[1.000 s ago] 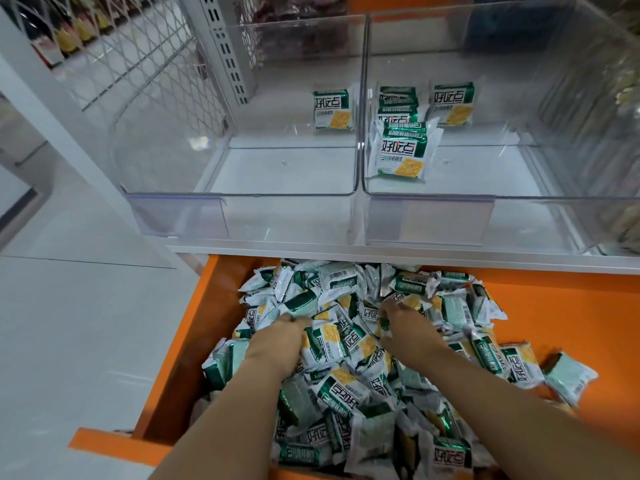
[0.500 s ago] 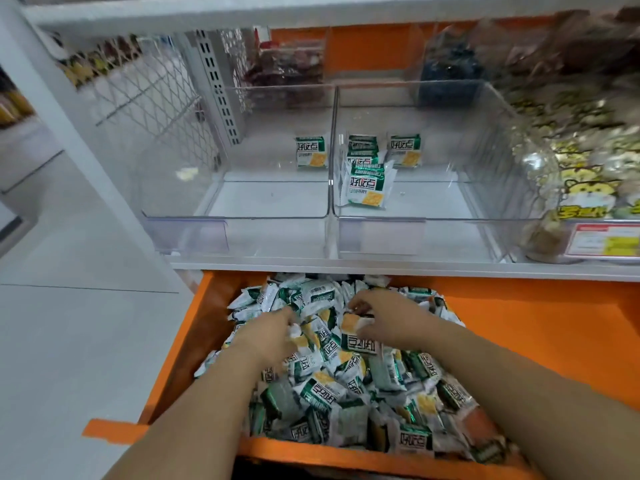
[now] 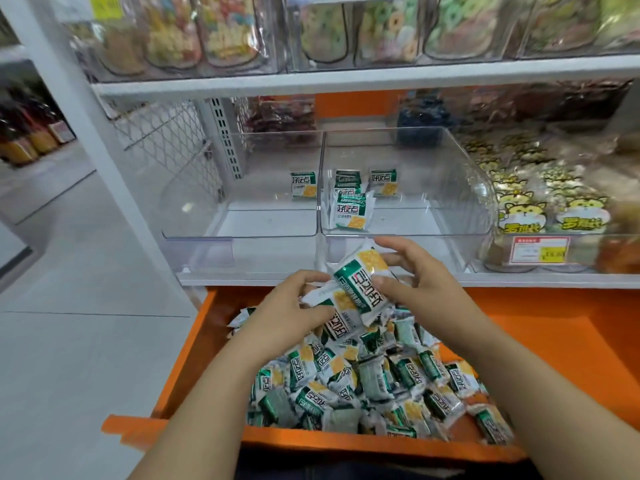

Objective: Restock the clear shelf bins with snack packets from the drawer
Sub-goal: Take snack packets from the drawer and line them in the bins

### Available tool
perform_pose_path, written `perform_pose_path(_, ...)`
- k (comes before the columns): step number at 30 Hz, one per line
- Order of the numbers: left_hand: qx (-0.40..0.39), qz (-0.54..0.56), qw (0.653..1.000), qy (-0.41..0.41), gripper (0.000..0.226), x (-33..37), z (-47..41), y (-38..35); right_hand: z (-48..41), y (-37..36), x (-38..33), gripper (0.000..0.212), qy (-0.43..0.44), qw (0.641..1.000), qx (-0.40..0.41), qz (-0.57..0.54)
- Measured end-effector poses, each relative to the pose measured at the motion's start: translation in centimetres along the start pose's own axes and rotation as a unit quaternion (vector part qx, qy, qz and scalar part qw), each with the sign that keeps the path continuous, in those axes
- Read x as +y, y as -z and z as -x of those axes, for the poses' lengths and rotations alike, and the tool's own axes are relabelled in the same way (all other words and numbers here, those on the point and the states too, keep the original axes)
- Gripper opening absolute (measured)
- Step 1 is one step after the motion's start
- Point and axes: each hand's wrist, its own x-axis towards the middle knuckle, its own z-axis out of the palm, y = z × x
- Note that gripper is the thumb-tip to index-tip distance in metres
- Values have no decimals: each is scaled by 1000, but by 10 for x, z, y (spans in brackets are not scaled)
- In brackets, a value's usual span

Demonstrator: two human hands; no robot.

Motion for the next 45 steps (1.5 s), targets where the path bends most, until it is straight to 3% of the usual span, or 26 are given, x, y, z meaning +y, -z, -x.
perform_pose_path(3, 41, 55, 998, 6, 40, 3, -4, -7, 1, 1, 3, 46, -3, 999, -16, -37)
perform_pose_path(6, 73, 110, 991, 12, 34, 7, -14, -10, -2, 3, 10, 55, -10, 999, -48, -6)
perform_pose_path(10, 86, 203, 975, 16, 20, 8, -28, -13, -14, 2, 18, 42, -11, 999, -31, -21)
perform_pose_path(16, 48, 288, 956, 42, 36, 7, -31, -15, -24, 2, 16, 32, -26, 1000, 12, -10)
perform_pose_path(19, 16, 269, 963, 22, 62, 6, -30, -12, -23, 1, 11, 31, -20, 999, 7, -32)
perform_pose_path(21, -14, 197, 980, -11, 83, 6, -30, -9, -21, 0, 7, 31, -3, 999, -5, -38)
perform_pose_path(26, -50, 9, 994, -101, 76, 14, -26, -4, -15, 3, 4, 44, -17, 999, -22, -45)
perform_pose_path(29, -36, -96, 985, -141, 76, 19, -25, -1, -19, 11, 5, 76, -2, 997, -68, 45)
perform_pose_path(31, -44, -139, 978, -148, 83, 23, -25, -2, -21, 15, 2, 82, 7, 989, -96, 110)
perform_pose_path(37, -69, -84, 983, -150, 98, 34, -28, -2, -25, 19, -20, 81, 40, 961, -128, 243)
perform_pose_path(41, 12, -9, 985, -172, 93, 34, -37, 2, -43, 22, -43, 63, 94, 945, -75, 303)
perform_pose_path(45, 98, 5, 978, -186, 74, 33, -43, 14, -67, 30, -56, 43, 114, 958, -16, 264)
